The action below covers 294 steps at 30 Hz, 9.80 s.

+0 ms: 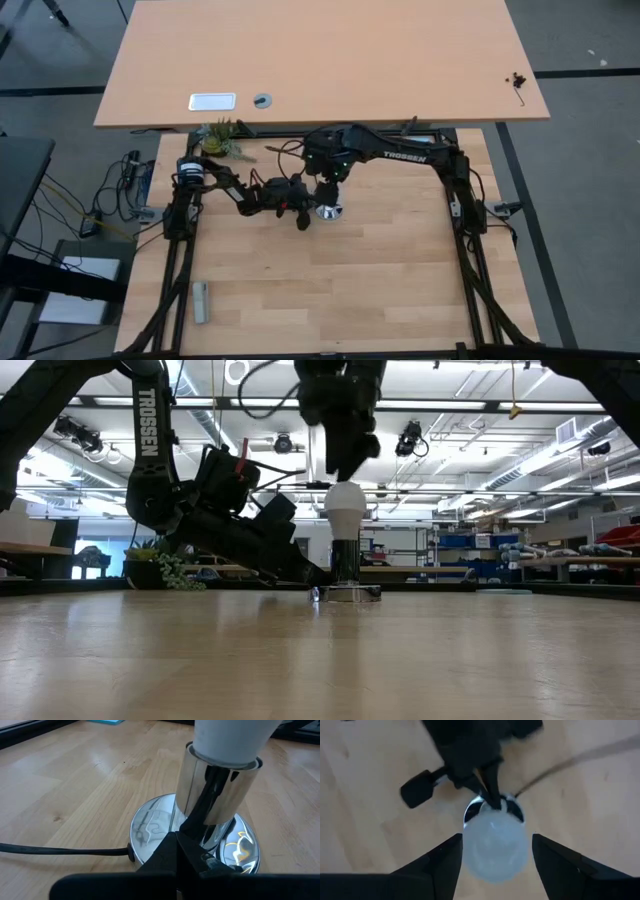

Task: Screw lightbulb
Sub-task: Insert the white lightbulb into the silver lamp

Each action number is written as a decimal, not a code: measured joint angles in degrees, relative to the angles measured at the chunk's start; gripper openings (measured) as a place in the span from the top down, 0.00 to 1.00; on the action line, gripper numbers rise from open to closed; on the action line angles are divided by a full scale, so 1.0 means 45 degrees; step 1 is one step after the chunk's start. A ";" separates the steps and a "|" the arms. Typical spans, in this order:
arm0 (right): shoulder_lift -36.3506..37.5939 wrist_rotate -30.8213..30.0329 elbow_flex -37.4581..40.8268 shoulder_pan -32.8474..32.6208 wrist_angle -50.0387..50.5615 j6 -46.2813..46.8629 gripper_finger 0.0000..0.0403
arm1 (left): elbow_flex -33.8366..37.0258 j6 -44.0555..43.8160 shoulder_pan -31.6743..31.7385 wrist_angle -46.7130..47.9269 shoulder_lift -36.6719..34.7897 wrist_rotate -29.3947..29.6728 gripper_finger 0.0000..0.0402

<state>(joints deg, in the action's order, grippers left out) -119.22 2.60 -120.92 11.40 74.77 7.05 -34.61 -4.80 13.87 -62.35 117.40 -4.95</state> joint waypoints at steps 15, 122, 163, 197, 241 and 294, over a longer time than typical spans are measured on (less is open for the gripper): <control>0.0038 0.0288 0.0860 -0.0355 -0.0186 -0.7259 0.35 | -0.0005 0.0000 0.0000 0.0000 -0.0005 -0.0005 1.00; 0.0021 -0.0491 0.0842 -0.0584 0.0109 -0.7930 0.34 | -0.0005 -0.0019 0.0000 0.0005 0.0000 -0.0063 1.00; 0.0019 -0.0096 0.0215 -0.0149 0.0527 -0.6589 0.29 | -0.0005 -0.0048 0.0000 0.0000 -0.0001 -0.0063 1.00; -0.0066 0.0668 0.1122 -0.0141 -0.0232 0.3040 0.25 | 0.0000 -0.0015 0.0005 0.0006 -0.0004 -0.0059 1.00; 0.0042 0.0998 0.1358 0.0040 -0.0793 0.4553 0.35 | 0.0000 -0.0016 0.0005 0.0007 -0.0002 -0.0058 1.00; -0.0021 -0.0036 0.1542 -0.0171 -0.1118 0.2104 0.29 | -0.0005 0.0005 0.0000 0.0049 -0.0005 -0.0063 1.00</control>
<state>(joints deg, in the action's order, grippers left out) -119.31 2.43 -113.98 10.63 69.74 16.52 -34.63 -4.78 13.87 -62.13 117.38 -5.23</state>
